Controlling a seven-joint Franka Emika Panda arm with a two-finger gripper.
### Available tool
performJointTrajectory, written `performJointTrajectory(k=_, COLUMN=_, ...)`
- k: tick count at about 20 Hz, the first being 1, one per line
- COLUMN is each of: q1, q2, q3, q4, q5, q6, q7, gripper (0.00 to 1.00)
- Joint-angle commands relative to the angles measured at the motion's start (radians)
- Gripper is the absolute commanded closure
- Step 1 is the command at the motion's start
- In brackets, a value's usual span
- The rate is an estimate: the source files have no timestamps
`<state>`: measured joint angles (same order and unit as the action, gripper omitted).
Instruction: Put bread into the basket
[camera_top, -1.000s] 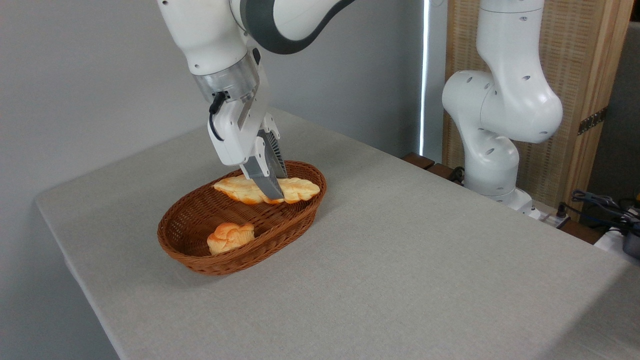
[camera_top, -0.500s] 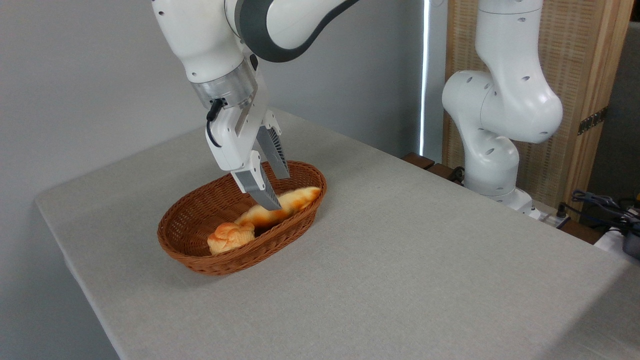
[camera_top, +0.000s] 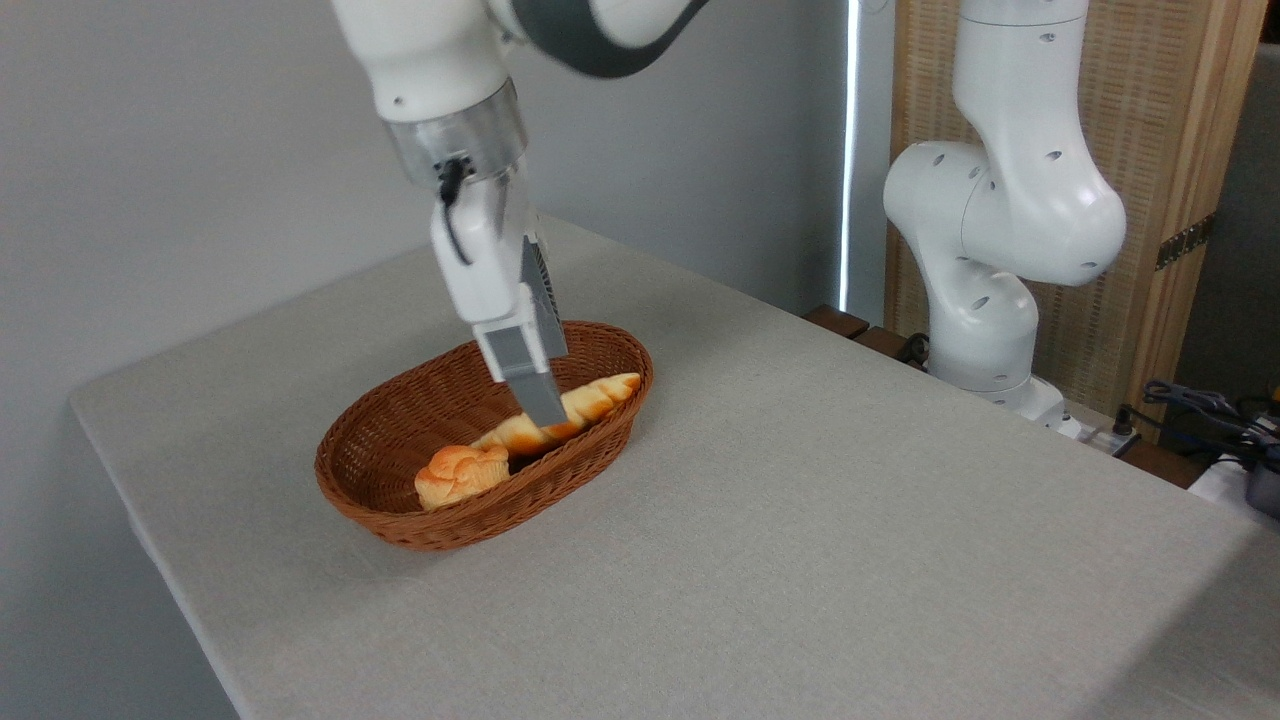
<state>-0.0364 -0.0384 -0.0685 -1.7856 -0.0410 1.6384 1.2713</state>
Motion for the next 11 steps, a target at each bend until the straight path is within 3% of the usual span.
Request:
performJointTrajectory(k=1, q1=-0.005, q2=-0.011, q3=0.081, q4=0.052, q5=-0.005, q6=0.021, q7=-0.238, gripper=0.0)
performJointTrajectory(k=6, q1=-0.005, q2=-0.008, q3=0.125, q4=0.068, q5=-0.007, q6=0.086, q7=-0.483, gripper=0.0)
performJointTrajectory(k=11, q1=-0.005, q2=0.015, q3=0.122, q4=0.081, q5=-0.002, q6=0.097, q7=-0.52, gripper=0.0)
